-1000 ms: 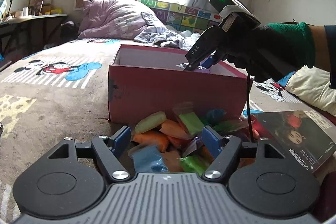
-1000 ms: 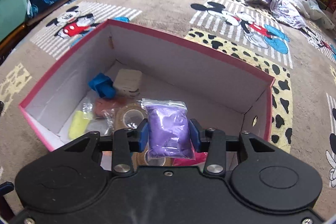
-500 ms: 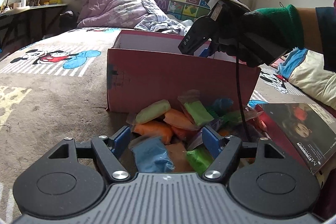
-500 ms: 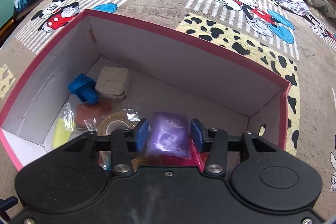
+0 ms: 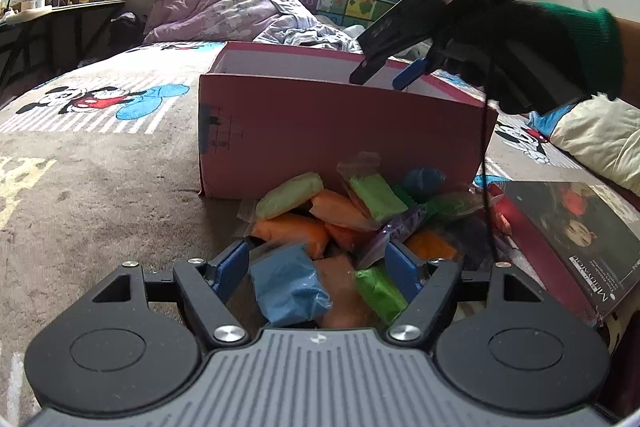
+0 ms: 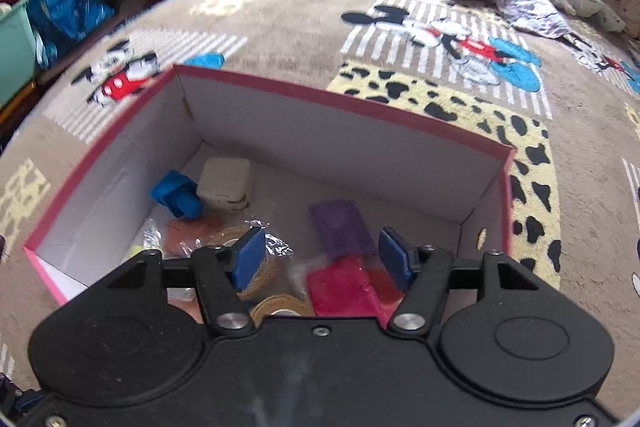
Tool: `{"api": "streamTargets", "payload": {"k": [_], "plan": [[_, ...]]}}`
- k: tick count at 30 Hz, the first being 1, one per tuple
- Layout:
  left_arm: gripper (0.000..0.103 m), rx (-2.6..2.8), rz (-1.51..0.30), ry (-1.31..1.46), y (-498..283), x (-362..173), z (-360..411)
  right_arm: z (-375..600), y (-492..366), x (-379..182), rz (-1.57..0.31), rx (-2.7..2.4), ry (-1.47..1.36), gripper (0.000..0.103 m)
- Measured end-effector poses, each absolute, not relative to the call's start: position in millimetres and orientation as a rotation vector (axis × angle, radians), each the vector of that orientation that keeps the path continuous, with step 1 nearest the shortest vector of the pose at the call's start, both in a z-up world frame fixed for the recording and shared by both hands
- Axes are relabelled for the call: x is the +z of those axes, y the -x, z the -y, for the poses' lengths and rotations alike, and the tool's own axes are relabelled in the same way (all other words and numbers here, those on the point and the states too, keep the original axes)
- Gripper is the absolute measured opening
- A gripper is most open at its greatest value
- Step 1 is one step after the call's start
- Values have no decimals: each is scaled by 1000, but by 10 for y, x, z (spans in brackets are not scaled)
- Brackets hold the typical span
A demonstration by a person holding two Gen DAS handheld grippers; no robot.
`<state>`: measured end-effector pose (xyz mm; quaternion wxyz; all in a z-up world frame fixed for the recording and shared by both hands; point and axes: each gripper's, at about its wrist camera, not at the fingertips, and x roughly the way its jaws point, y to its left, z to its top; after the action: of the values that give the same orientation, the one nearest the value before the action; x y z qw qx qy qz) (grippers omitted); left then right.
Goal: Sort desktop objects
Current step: 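Grasp the light blue packet with the left gripper while the right gripper grasps the orange packet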
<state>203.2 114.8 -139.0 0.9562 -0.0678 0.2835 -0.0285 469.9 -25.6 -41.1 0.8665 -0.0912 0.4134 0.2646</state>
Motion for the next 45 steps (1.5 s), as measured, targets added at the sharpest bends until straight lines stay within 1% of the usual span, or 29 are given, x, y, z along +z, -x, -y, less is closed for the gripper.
{"api": "streamTargets", "payload": {"k": [5, 12, 17, 23, 29, 32, 36, 44, 45], "plan": [[74, -45, -595, 224, -2036, -1453, -1277, 408, -4425, -281, -794, 587, 110, 64], [74, -47, -623, 379, -2090, -1540, -1450, 564, -3759, -2, -642, 669, 73, 66], [68, -62, -633, 378, -2124, -1557, -1398, 680, -3298, 44, -597, 724, 76, 68], [62, -68, -645, 361, -2138, -1592, -1371, 900, -2978, -233, -651, 707, 83, 69], [62, -92, -639, 501, -2096, -1603, -1563, 1167, -2735, -594, -742, 672, 41, 69], [62, -82, -631, 578, -2075, -1627, -1691, 1218, -2623, -736, -761, 653, 68, 69], [62, -59, -644, 537, -2112, -1664, -1648, 1260, -2503, -891, -781, 637, 86, 69], [60, -25, -644, 473, -2191, -1665, -1493, 1293, -2373, -1081, -754, 589, 125, 69], [56, -18, -644, 462, -2200, -1665, -1476, 1302, -2370, -1098, -751, 584, 117, 69]]}}
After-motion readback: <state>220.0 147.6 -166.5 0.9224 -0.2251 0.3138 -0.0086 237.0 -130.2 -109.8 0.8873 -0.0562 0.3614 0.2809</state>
